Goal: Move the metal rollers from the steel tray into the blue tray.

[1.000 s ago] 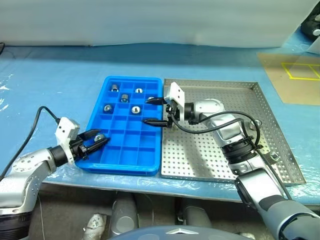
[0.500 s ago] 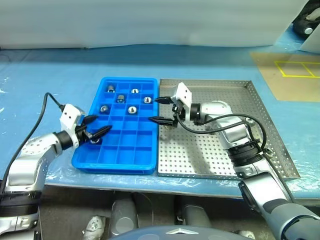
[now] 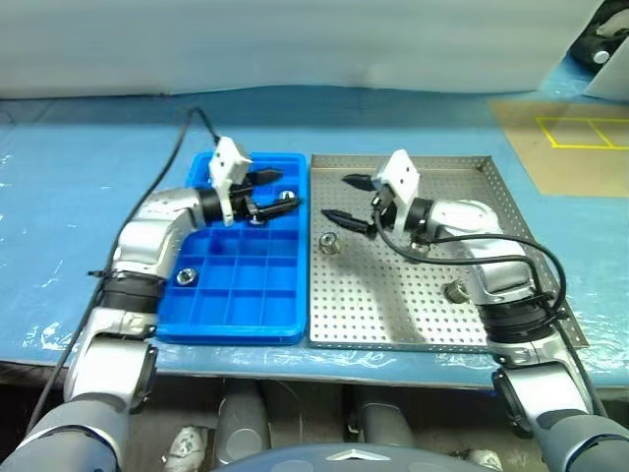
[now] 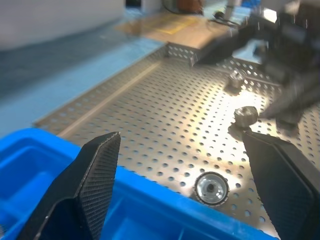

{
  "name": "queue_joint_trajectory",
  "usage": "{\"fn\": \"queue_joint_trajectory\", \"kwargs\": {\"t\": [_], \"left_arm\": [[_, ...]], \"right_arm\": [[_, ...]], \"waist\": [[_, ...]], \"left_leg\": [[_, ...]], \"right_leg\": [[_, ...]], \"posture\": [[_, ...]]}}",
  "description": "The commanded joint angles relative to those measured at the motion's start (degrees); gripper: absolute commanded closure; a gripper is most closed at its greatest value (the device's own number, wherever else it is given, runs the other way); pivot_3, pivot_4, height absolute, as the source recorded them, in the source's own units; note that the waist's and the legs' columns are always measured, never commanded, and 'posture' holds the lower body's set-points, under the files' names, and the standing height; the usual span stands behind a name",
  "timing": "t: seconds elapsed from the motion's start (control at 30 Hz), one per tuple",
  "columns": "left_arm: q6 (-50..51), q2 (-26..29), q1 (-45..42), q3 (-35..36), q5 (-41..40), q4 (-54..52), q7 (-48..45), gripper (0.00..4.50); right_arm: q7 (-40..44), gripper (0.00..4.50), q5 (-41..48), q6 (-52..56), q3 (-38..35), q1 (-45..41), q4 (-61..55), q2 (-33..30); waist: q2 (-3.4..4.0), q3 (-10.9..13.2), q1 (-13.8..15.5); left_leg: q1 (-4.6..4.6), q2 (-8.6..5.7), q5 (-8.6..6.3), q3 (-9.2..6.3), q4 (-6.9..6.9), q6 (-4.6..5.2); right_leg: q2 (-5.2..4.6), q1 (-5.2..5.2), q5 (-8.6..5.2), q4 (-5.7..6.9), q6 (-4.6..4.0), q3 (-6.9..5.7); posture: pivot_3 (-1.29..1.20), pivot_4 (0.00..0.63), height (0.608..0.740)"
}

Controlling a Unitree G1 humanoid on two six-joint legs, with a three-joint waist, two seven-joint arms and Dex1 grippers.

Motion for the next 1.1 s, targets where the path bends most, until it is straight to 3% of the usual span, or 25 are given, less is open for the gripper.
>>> {"fn": "queue_joint_trajectory", "kwargs": {"t": [0.03,0.47,0.77,1.1], "left_arm": [[-6.22,-4.24,-5.36,-3.08,3.07,9.36,-4.46,0.4],[-22.09,-26.53,-23.83,-3.37,11.23,44.01,-6.31,0.4],[-23.84,-29.72,-25.47,-2.09,16.88,52.5,2.4,0.4],[-22.77,-30.83,-24.76,-0.75,21.7,55.01,12.98,0.4]], "right_arm": [[-2.49,0.48,1.88,3.03,-6.34,3.44,-7.4,-3.57],[-13.85,0.48,5.6,17.6,-18.57,22.47,-31.99,-6.92],[-17.94,0.48,7.31,21.83,-21.29,26.67,-38.13,-7.2],[-19.4,0.48,7.83,22.15,-21.96,28.14,-38.96,-8.55]], "waist": [[0.0,0.0,-0.44],[0.04,-0.02,-5.98],[0.07,-0.04,-11.49],[0.07,-0.04,-15.08]], "left_leg": [[-0.02,-0.01,0.0,-0.01,-0.01,0.01],[0.11,-0.15,-0.53,0.16,0.5,0.88],[0.23,-0.63,-0.86,0.14,0.58,1.43],[-0.26,-0.87,-1.12,0.03,0.81,1.87]], "right_leg": [[0.01,0.01,0.0,-0.01,0.01,0.01],[-0.03,0.44,0.15,-0.43,0.26,0.38],[-0.22,0.77,0.24,-1.03,0.51,0.41],[-0.48,0.77,0.24,-1.41,0.52,0.22]], "posture": [[-0.39,0.15,0.74],[-0.72,0.15,0.74],[-0.78,0.15,0.74],[-0.79,0.15,0.74]]}}
